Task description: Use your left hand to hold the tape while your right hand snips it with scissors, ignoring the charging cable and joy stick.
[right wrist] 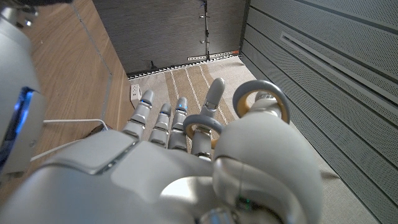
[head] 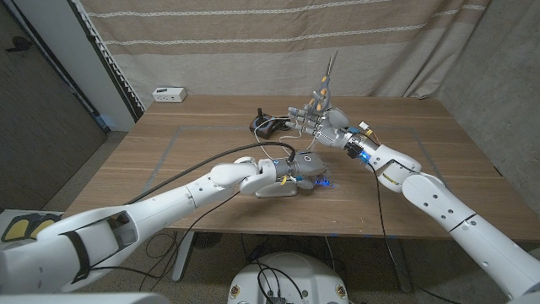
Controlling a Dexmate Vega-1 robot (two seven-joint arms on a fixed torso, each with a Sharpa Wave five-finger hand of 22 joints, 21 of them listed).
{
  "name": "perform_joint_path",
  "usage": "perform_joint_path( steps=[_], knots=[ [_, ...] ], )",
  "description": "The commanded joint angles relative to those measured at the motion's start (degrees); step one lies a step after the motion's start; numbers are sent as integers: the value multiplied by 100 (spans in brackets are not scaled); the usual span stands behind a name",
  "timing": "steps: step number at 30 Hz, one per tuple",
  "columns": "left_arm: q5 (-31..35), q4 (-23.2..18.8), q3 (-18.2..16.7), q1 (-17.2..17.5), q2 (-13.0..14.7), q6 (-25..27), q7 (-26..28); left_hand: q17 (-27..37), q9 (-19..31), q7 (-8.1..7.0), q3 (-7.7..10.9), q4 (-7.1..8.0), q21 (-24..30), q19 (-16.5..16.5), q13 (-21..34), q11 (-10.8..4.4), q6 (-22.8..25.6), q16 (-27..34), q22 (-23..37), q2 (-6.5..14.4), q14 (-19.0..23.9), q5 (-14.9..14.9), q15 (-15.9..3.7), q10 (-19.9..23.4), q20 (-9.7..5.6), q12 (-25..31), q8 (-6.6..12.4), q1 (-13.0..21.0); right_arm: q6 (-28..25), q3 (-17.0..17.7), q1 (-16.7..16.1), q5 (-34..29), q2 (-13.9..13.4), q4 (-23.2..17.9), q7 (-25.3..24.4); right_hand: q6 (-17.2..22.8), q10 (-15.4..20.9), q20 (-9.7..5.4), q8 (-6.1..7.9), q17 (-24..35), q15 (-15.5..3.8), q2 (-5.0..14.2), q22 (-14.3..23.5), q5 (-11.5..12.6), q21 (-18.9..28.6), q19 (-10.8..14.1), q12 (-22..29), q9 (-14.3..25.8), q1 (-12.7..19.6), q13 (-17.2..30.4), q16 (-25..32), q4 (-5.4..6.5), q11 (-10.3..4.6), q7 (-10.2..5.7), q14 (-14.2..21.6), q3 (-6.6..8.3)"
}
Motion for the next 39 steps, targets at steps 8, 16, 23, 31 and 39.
perform_joint_path(
  steps=[8, 16, 23, 31, 39],
  knots=[
    [-518, 367, -220, 133, -42, -237, 895, 1140, 180, 676, 65, 91, 531, 347, 1385, 123, 2323, 552, 410, -69, 2598, 66, -1034, 2276, -649, 1094, 10, -204, 8, 15, 11, 2, -17, 5, 26, -21, 18, 19, 11, 35, 17, 50, 36, -10, -31, 50, -36, -7, 6, 16, -16, -44, 11, -3, 52, -19],
    [-994, 623, -386, 145, -110, -567, 1343, 1146, 261, 833, 80, 83, 823, 593, 1475, 115, 2299, 487, 605, -28, 2670, 130, -1036, 2174, -712, 1071, 65, -162, 11, 31, -4, -10, -38, -25, 2, -13, 23, 19, 15, 37, 7, 54, 37, -14, -50, 58, -40, -17, 1, 19, -25, -44, 14, -6, 54, -18],
    [-1074, 616, -490, 173, -116, -642, 1634, 1100, 237, 907, 60, 60, 1047, 706, 1499, 124, 2285, 423, 778, -43, 2732, 149, -1036, 2190, -738, 1055, 58, -120, 16, 41, -14, 4, -39, -33, 8, -13, 28, 19, 19, 39, 4, 58, 38, -19, -72, 68, -44, -23, -5, 23, -35, -44, 11, -7, 58, -17],
    [-1072, 632, -602, 249, -109, -709, 2137, 1098, 253, 888, 47, 60, 1141, 705, 1490, 123, 2285, 393, 869, -60, 2728, 155, -1034, 2168, -745, 1022, 73, -115, -2, 44, 3, 5, -53, -34, -1, -4, 24, 19, 30, 41, 9, 62, 39, -25, -92, 78, -52, -20, -19, 25, -44, -39, 6, -8, 60, -19],
    [-1161, 625, -698, 292, -127, -734, 2354, 1099, 233, 860, 40, 65, 1189, 647, 1508, 121, 2272, 371, 935, -67, 2726, 158, -1033, 2183, -737, 1024, 59, -114, 4, 53, 1, -3, -59, -42, -16, -28, 28, 19, 29, 42, 11, 71, 40, -29, -107, 86, -55, -18, -24, 27, -48, -37, 3, -9, 70, -16]
  ],
)
